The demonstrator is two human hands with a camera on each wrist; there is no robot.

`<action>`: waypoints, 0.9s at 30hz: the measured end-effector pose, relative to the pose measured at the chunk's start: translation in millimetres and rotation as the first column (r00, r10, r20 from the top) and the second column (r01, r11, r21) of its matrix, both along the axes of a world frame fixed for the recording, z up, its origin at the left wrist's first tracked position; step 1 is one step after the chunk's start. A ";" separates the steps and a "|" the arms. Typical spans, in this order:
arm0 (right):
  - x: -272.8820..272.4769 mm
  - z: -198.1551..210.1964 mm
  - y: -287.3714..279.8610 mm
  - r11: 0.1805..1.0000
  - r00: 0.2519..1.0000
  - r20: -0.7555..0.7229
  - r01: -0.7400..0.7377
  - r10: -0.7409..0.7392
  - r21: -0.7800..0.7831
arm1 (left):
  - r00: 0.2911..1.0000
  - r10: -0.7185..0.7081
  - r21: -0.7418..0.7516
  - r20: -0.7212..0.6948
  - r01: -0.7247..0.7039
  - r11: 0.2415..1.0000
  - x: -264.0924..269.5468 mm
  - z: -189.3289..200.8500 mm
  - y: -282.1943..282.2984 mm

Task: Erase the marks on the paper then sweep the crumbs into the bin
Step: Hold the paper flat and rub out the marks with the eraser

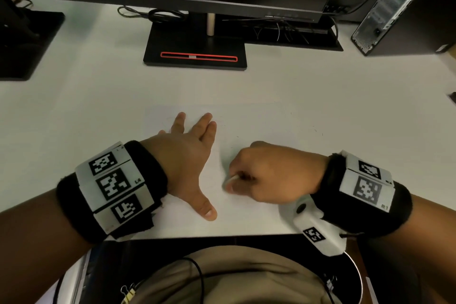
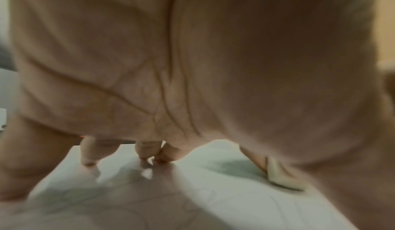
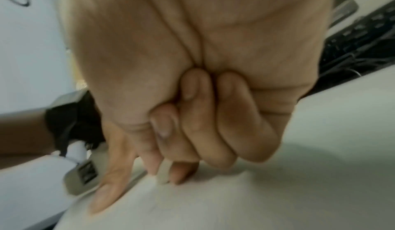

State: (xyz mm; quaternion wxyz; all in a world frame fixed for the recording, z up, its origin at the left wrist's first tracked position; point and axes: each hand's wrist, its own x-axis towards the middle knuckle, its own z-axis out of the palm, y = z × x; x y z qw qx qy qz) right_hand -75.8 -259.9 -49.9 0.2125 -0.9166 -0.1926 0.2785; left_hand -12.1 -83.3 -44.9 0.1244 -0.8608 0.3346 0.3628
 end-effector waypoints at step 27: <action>-19.8 2.8 -8.7 0.999 0.999 -0.023 -0.030 0.030 -0.020 | 1.000 0.000 0.010 -0.003 0.000 1.000 -0.2 -0.3 -0.1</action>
